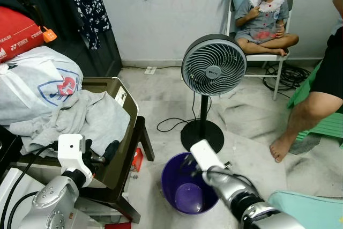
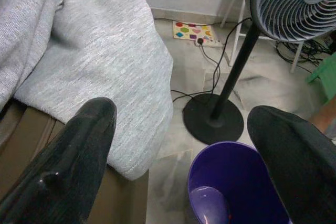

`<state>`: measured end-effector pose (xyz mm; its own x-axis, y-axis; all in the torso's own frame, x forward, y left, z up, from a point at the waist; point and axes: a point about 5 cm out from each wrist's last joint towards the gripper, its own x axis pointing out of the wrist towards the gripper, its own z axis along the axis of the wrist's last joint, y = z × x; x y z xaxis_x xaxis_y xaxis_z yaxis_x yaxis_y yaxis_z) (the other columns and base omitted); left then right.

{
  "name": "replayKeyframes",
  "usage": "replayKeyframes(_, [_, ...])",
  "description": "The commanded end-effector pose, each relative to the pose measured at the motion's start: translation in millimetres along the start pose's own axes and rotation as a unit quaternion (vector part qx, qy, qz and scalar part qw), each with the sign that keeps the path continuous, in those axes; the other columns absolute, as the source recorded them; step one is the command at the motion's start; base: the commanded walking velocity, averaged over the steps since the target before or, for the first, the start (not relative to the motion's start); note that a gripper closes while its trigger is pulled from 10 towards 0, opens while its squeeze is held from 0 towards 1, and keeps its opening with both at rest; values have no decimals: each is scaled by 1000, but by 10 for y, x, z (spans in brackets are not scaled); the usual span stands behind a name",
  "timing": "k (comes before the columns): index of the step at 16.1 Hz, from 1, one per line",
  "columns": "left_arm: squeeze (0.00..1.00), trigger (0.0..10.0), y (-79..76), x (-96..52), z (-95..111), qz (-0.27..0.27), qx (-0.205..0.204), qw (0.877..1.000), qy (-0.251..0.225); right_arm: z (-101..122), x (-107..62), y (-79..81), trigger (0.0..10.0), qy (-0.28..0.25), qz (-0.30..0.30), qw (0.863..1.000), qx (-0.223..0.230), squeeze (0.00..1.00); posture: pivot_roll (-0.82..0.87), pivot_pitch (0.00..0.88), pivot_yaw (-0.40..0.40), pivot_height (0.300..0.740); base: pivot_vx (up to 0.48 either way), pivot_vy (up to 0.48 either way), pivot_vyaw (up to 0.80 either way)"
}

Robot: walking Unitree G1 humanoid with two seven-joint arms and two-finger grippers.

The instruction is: Clean up the room

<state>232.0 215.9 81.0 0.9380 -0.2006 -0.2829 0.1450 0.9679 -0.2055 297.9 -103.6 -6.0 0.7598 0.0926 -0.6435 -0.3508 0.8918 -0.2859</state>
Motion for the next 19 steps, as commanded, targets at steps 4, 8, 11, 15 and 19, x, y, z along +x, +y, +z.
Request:
replayKeyframes(4, [0,10000,-69,114,68,7,-31,999,-25,554,-151,-239,10000,-146,-35,986,69,0,-120,0,92,740,0,0,0])
replayKeyframes(8, [0,10000,-265,192,60,-12,-57,997,-43,539,-385,-388,10000,-187,-57,977,88,0,-169,0,75,740,0,0,0])
replayKeyframes(11, [0,10000,-304,261,38,-15,-72,996,-47,442,-472,-381,10000,-178,-63,978,91,0,-197,0,65,740,0,0,0])
replayKeyframes(15, [0,10000,-354,394,98,-22,-67,996,-62,452,-534,-395,10000,-172,-58,980,76,0,-207,0,51,740,0,352,0])
replayKeyframes(19, [0,10000,-352,423,85,-24,-64,996,-64,427,-525,-442,10000,-163,-61,982,72,0,-205,0,52,740,0,450,0])
